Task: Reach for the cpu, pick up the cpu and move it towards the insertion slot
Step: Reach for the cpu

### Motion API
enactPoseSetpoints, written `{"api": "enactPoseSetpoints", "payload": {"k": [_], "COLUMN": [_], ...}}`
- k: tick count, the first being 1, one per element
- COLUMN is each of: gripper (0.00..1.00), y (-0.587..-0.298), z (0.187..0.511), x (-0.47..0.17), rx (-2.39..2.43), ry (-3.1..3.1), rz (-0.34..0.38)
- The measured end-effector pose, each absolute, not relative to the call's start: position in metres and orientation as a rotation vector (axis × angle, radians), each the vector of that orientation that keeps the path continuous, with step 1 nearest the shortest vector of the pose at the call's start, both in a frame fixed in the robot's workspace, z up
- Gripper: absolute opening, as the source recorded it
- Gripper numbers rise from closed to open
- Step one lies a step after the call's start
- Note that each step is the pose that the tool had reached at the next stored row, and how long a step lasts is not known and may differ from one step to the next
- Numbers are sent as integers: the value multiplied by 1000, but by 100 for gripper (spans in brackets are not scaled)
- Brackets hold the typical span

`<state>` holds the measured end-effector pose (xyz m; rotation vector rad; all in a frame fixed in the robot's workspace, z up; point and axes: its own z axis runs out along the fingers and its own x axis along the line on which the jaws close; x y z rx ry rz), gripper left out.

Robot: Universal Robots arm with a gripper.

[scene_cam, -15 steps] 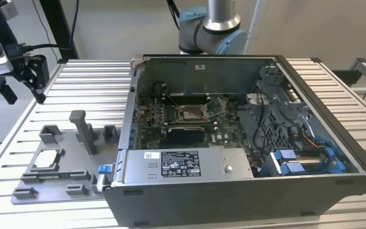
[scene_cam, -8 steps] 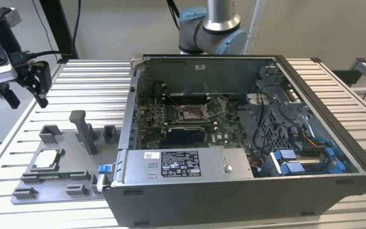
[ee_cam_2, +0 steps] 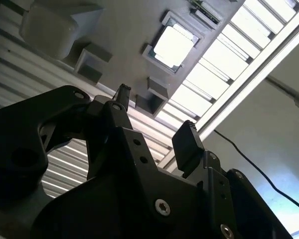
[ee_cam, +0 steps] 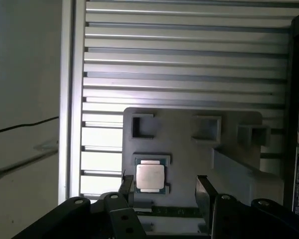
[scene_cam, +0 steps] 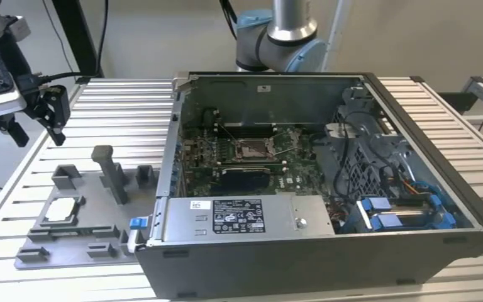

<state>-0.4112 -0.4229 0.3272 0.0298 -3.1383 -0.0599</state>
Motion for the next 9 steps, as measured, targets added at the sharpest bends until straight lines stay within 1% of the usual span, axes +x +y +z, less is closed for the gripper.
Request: {"api": "enactPoseSetpoints", "payload": {"k": [9], "gripper": [100], "y": [-423], "z": [320], "x": [-411], "rx": [30], "ry": [-3138], "rz": [-60]}}
